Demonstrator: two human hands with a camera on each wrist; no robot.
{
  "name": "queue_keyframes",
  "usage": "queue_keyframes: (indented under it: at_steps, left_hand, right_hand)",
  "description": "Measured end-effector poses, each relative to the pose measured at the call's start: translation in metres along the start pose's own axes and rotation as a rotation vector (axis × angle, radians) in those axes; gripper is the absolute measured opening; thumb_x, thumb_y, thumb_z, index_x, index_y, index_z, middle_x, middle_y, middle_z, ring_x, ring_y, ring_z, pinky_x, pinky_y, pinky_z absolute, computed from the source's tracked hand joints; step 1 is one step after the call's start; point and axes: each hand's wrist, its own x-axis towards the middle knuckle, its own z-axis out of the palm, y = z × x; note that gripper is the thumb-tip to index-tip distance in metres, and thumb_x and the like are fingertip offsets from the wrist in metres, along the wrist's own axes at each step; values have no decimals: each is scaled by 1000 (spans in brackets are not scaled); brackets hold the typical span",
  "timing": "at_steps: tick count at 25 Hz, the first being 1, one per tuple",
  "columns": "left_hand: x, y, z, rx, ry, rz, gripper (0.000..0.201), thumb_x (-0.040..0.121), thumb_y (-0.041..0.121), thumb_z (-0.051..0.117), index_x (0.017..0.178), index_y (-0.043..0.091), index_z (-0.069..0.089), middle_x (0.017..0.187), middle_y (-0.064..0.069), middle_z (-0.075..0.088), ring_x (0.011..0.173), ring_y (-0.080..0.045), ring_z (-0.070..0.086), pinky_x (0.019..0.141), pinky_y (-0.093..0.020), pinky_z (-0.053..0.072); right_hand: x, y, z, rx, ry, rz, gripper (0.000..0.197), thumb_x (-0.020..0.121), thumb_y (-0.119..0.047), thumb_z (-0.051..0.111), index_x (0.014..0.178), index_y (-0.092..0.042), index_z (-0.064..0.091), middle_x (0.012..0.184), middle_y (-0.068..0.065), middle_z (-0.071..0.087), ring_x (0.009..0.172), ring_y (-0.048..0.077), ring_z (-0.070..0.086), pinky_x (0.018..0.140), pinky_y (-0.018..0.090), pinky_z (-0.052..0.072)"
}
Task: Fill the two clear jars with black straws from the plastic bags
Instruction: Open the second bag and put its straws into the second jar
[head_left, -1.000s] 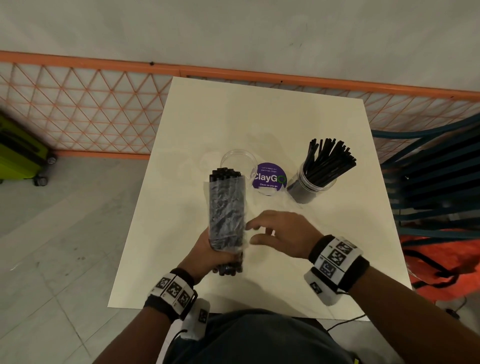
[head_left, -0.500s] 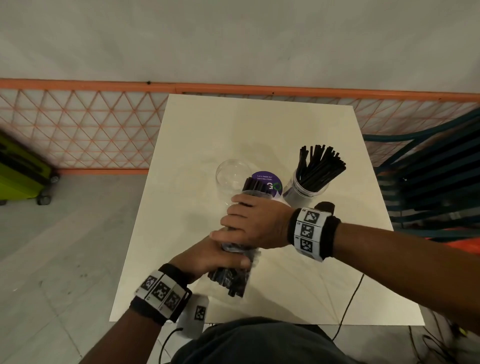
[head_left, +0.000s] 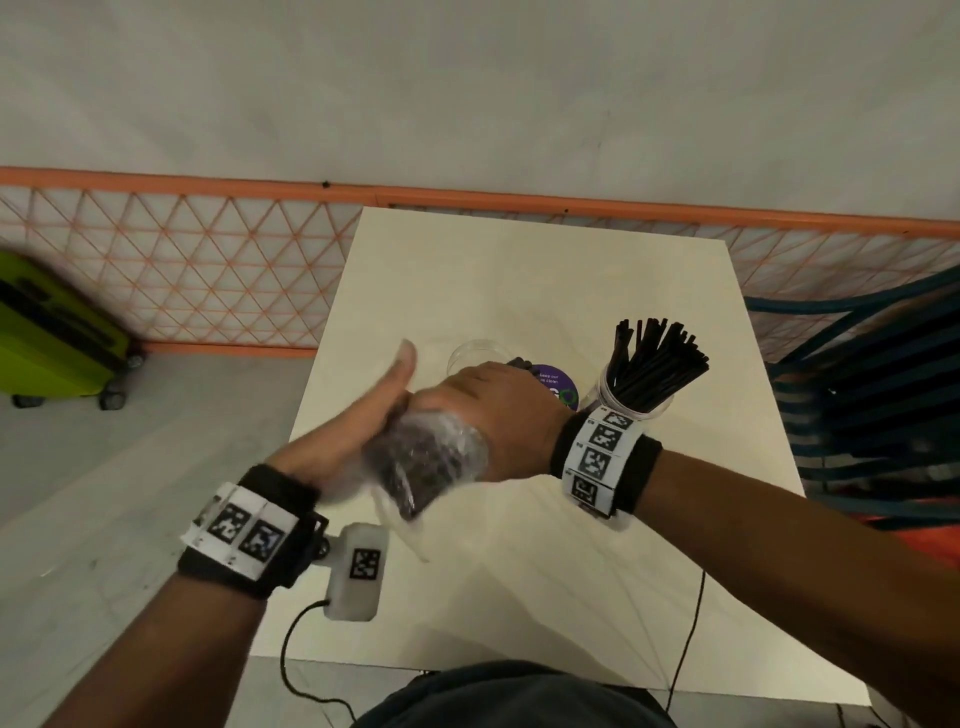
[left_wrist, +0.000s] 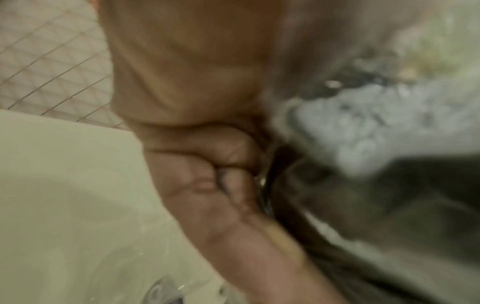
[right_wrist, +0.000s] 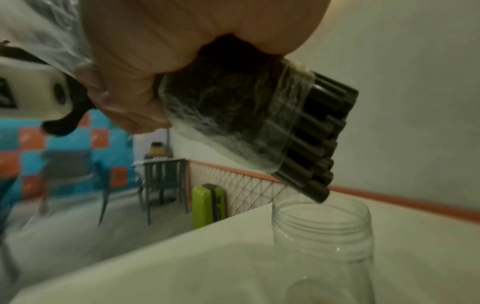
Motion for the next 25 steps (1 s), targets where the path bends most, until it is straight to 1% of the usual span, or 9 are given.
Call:
queue_keyframes:
  at_steps: [2, 5, 7, 9, 11, 13, 17, 21, 25]
  left_hand:
    - [-1, 18, -12, -39, 3, 41, 104, 75, 90, 13, 111, 13, 73, 98, -21, 77, 78, -26, 72, 67, -31, 53]
    - [19, 36, -9, 79, 140, 153, 93, 81, 87, 8, 122, 28, 67, 100, -4, 70, 82, -17, 59, 68, -32, 43]
    - [38, 45, 6, 171, 239, 251, 73, 92, 76, 21, 128, 28, 64, 112, 4, 69, 100, -19, 60, 83, -36, 47]
    - [54, 51, 20, 190, 280, 354, 51, 101, 57, 36, 127, 25, 66, 123, 4, 70, 113, -20, 63, 92, -37, 50]
    - [70, 54, 25, 204, 275, 423, 39, 105, 42, 42, 134, 24, 62, 127, 3, 69, 114, -15, 64, 85, -25, 53]
    - [85, 55, 23, 263, 289, 454, 37, 106, 33, 43, 140, 24, 56, 131, 1, 68, 117, -13, 63, 84, -20, 51]
    - [104, 46, 11, 288, 334, 440, 38, 106, 33, 43, 141, 24, 56, 135, -1, 66, 123, -16, 61, 95, -26, 46]
    - [113, 35, 0, 194, 324, 341, 39, 105, 39, 43, 138, 23, 58, 130, 0, 68, 122, -17, 62, 92, -30, 47]
    - [120, 22, -2, 261, 320, 309, 41, 104, 42, 44, 137, 22, 59, 127, 4, 68, 119, -13, 62, 88, -20, 46]
  right_hand:
    - [11, 8, -7, 80, 17, 328, 55, 65, -53, 78, 108, -31, 53, 96, -10, 65, 80, 15, 67, 70, 34, 57]
    - [23, 36, -6, 316, 255, 782, 55, 65, -53, 72, 108, -23, 55, 89, -11, 62, 76, 7, 65, 69, 22, 56]
    - [25, 47, -6, 679, 505, 825, 60, 64, -53, 71, 110, -18, 56, 97, -8, 65, 89, 9, 65, 80, 22, 53]
    - [23, 49, -13, 831, 748, 726, 42, 72, -21, 81, 107, -16, 59, 99, -3, 68, 91, 11, 67, 81, 22, 55]
    - [22, 55, -18, 911, 878, 695, 38, 73, -3, 79, 102, -20, 61, 96, 0, 70, 90, 17, 69, 80, 30, 58]
    - [25, 63, -14, 955, 947, 714, 40, 74, -2, 78, 105, -18, 61, 99, 3, 71, 92, 20, 69, 81, 33, 58]
    - [31, 76, 8, 915, 930, 810, 42, 74, -6, 80, 110, -8, 59, 101, 7, 70, 91, 14, 69, 76, 20, 54]
    - [36, 93, 40, 805, 747, 977, 71, 60, -49, 87, 116, -20, 54, 104, -2, 69, 95, 12, 68, 82, 37, 58]
    - [23, 92, 57, 785, 654, 1048, 85, 52, -64, 84, 121, -30, 49, 112, -9, 67, 102, 13, 66, 89, 43, 56]
